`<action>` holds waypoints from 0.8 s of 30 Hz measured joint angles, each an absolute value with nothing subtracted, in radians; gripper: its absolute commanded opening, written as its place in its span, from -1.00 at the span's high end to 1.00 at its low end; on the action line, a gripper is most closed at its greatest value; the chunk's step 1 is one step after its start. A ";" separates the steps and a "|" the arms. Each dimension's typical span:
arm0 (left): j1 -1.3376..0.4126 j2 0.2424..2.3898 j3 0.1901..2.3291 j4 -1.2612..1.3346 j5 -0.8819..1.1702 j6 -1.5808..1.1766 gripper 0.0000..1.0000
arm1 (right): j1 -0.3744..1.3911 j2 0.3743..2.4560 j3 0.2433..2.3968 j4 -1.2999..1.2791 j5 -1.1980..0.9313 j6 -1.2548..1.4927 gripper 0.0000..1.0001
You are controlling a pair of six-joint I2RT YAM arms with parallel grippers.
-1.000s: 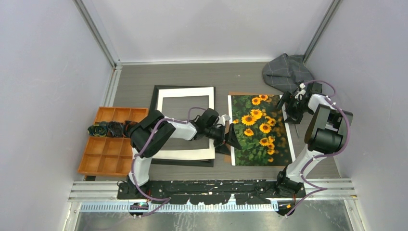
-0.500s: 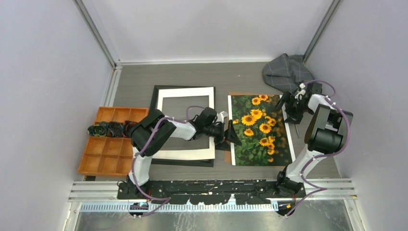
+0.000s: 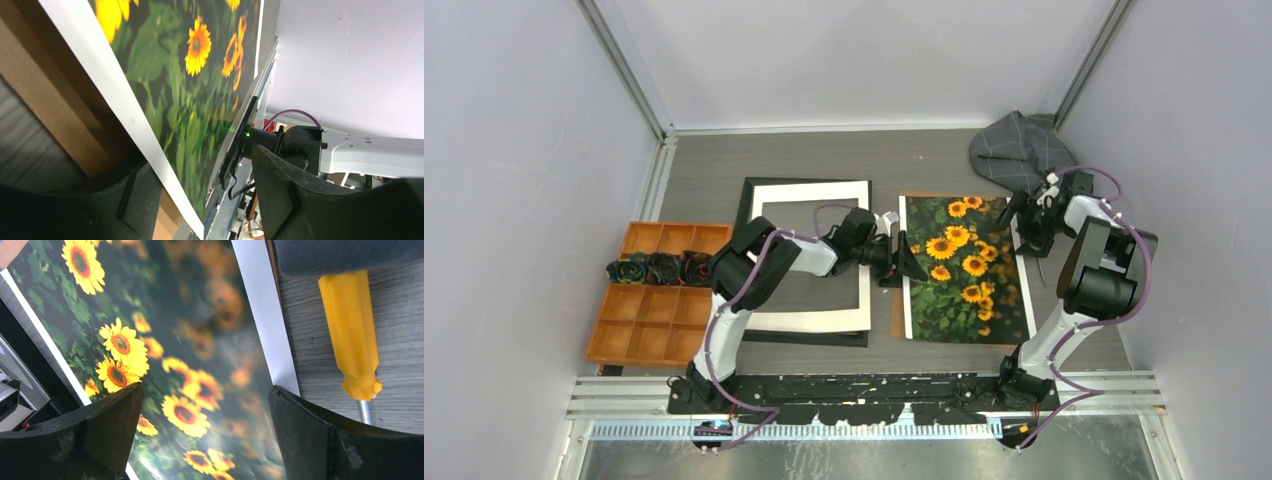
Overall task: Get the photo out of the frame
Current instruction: Pick up the photo from the photo frame.
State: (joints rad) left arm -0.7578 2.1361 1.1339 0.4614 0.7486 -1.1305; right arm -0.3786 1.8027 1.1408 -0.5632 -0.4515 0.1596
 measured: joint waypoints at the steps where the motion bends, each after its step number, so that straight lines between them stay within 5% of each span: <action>1: -0.757 2.143 1.141 0.461 0.748 -1.126 -0.02 | -0.379 1.803 1.141 -0.563 -0.452 0.160 -1.00; 8: -0.752 2.190 1.167 0.449 0.702 -1.085 0.97 | -0.379 1.802 1.141 -0.563 -0.458 0.160 -1.00; 24: -0.683 2.041 1.299 0.107 0.639 -0.928 0.99 | -0.373 1.795 1.141 -0.561 -0.450 0.149 -1.00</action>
